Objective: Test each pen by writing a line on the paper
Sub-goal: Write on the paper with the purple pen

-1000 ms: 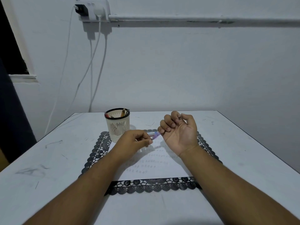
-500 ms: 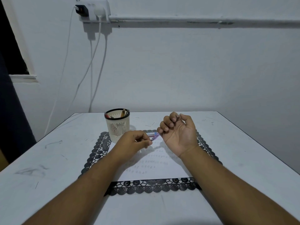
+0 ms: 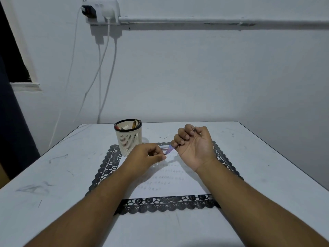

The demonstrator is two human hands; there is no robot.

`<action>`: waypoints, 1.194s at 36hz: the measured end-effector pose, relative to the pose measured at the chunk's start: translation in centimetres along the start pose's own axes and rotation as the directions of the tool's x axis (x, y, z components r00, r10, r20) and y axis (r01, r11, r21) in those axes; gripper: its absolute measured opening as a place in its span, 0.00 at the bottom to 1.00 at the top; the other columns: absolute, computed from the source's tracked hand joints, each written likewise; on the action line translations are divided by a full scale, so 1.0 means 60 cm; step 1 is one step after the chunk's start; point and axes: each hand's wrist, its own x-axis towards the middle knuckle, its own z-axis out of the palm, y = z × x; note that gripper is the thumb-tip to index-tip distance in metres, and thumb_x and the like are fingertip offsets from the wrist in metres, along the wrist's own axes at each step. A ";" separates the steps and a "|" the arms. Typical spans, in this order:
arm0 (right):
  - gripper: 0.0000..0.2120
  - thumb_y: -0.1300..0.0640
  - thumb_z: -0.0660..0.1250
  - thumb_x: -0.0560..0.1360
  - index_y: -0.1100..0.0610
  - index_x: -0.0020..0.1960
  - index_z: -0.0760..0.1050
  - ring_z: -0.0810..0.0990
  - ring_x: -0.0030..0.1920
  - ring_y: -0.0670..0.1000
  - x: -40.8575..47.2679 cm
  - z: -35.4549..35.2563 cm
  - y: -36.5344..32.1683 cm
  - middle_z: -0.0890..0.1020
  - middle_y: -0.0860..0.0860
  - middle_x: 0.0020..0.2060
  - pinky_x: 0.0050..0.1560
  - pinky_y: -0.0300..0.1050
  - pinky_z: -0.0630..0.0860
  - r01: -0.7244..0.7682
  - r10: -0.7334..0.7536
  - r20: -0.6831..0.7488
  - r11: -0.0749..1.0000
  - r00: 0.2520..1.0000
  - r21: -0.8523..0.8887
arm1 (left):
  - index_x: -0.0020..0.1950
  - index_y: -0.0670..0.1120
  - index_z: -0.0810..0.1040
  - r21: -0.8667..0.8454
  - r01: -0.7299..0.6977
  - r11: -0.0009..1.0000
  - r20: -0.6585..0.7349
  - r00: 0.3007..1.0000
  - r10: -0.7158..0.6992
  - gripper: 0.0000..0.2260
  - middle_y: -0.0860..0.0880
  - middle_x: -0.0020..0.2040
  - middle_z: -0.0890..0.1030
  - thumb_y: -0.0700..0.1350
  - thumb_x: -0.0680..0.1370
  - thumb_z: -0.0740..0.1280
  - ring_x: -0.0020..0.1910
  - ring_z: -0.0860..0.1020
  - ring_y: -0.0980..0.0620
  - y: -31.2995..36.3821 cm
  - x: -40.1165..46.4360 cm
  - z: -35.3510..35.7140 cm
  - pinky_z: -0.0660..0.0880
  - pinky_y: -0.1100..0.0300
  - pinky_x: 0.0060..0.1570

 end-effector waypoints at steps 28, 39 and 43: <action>0.11 0.52 0.54 0.74 0.53 0.33 0.60 0.54 0.34 0.52 -0.005 -0.002 0.001 0.59 0.51 0.31 0.36 0.47 0.62 0.023 -0.023 0.039 1.000 0.999 0.006 | 0.41 0.49 0.85 0.018 -0.021 1.000 0.026 0.999 0.020 0.05 0.45 0.39 0.83 0.45 0.76 0.77 0.35 0.75 0.57 0.000 0.001 -0.003 0.71 0.58 0.38; 0.12 0.50 0.55 0.74 0.53 0.33 0.60 0.53 0.35 0.52 -0.006 -0.004 0.002 0.59 0.50 0.31 0.37 0.47 0.62 0.025 -0.025 0.057 1.000 0.998 0.000 | 0.41 0.49 0.85 0.007 -0.027 1.000 0.027 0.999 0.027 0.04 0.44 0.40 0.83 0.45 0.76 0.77 0.35 0.75 0.56 -0.002 0.002 -0.001 0.72 0.57 0.40; 0.12 0.49 0.55 0.73 0.53 0.33 0.60 0.53 0.35 0.52 -0.006 -0.003 0.004 0.59 0.50 0.32 0.38 0.48 0.61 0.021 -0.021 0.058 1.000 0.998 -0.001 | 0.40 0.50 0.85 0.004 -0.024 1.000 0.024 0.999 0.024 0.05 0.44 0.40 0.83 0.45 0.75 0.77 0.36 0.75 0.56 -0.003 0.003 -0.002 0.72 0.57 0.40</action>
